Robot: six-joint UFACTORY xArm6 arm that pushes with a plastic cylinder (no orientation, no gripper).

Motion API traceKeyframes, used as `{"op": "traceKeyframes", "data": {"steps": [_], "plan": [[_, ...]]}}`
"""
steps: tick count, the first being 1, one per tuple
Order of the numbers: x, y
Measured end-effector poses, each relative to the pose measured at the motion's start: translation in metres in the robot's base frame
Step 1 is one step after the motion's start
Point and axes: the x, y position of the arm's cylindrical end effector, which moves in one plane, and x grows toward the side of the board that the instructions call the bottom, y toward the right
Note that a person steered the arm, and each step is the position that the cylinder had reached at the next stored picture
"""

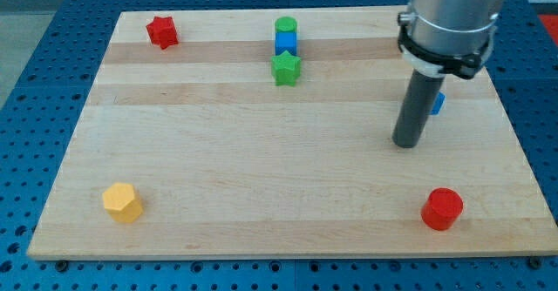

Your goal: Push the blue triangle diagonal to the bottom left of the yellow heart

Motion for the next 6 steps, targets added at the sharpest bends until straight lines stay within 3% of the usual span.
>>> {"op": "traceKeyframes", "data": {"steps": [2, 4, 6], "plan": [[-0.002, 0.052], [-0.042, 0.064], [-0.051, 0.054]]}}
